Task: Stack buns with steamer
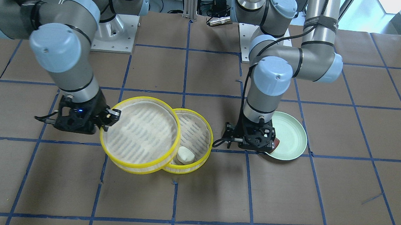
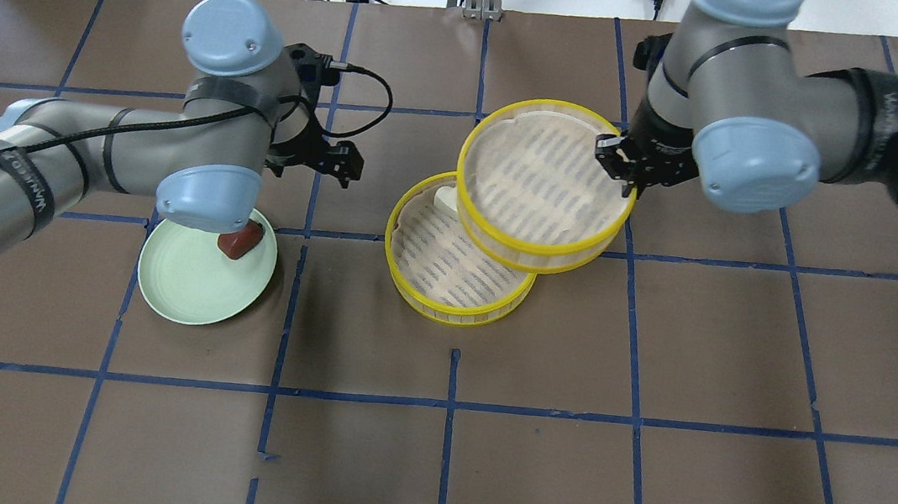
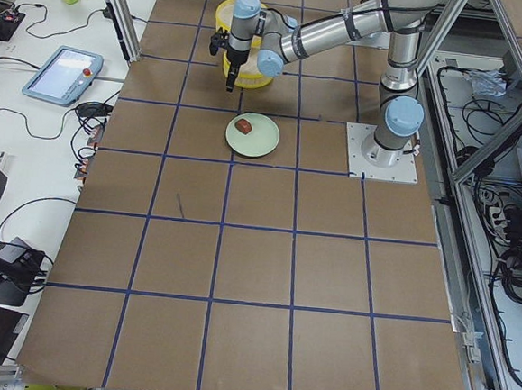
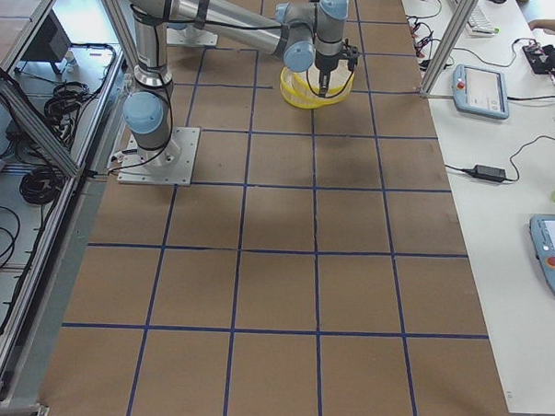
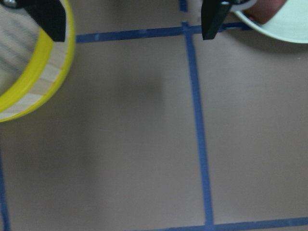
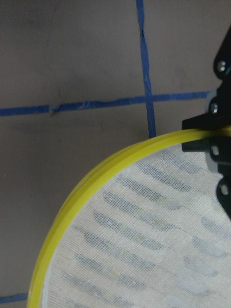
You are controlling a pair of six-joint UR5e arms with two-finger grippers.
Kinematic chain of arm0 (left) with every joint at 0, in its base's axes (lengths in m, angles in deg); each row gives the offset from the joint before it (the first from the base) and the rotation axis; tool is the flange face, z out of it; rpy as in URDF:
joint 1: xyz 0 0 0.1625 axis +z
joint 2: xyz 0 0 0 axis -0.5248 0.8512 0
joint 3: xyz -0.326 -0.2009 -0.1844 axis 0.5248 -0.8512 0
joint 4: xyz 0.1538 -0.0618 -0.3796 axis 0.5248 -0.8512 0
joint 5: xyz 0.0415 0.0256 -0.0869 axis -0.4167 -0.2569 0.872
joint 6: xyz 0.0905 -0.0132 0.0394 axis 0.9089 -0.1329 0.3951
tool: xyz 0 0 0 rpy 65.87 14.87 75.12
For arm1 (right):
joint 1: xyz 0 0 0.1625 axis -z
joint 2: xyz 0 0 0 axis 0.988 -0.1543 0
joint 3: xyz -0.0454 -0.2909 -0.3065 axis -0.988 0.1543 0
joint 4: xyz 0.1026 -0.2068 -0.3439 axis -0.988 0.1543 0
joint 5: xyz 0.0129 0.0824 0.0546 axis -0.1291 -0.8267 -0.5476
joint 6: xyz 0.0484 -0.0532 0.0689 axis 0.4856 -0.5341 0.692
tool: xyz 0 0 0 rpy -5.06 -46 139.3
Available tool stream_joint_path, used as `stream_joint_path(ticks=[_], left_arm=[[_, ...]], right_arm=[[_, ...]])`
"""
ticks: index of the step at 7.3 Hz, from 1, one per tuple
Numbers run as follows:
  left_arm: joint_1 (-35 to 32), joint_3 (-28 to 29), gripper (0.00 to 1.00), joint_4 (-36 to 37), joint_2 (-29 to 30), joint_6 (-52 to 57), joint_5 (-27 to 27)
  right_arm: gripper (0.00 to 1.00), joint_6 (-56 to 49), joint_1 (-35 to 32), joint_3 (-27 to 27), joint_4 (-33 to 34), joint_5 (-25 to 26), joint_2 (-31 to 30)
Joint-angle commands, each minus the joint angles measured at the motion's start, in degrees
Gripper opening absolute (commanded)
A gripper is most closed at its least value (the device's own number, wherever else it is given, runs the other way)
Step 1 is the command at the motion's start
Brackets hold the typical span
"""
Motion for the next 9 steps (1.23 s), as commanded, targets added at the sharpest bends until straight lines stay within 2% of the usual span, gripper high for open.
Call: stream_joint_path(ticks=[1,3,4,5,6,7,8,9], left_arm=[[8.4,-4.8,0.99,-0.24,-1.08,11.1,-0.19],[10.44,-6.14,0.98,-0.07,-0.12,12.27,-0.63],[10.45,-6.49,0.93,-0.07,0.24,12.1,-0.28],[10.45,-7.01,0.8,-0.07,1.11,11.75,0.07],[10.45,-7.19,0.59,-0.07,1.47,12.1,0.94],[10.45,-7.19,0.25,-0.07,1.56,12.27,0.78],[10.45,-7.11,0.02,-0.07,1.56,12.27,0.78],[10.45,-6.58,0.01,0.11,1.47,12.45,0.78]], right_arm=[[0.06,7.74,-6.62,0.02,3.54,0.95,3.67],[0.07,7.31,-7.16,-0.16,2.85,1.04,3.85],[0.06,7.31,-7.25,-0.59,2.76,1.04,3.77],[0.07,7.31,-7.25,-0.94,2.59,1.13,3.76],[0.07,7.22,-7.34,-1.99,2.85,1.13,3.59],[0.07,7.13,-7.34,-2.61,3.2,1.13,3.5],[0.07,7.39,-7.34,-2.62,3.2,1.13,3.33],[0.07,7.75,-7.68,-2.62,3.11,1.13,3.15]])
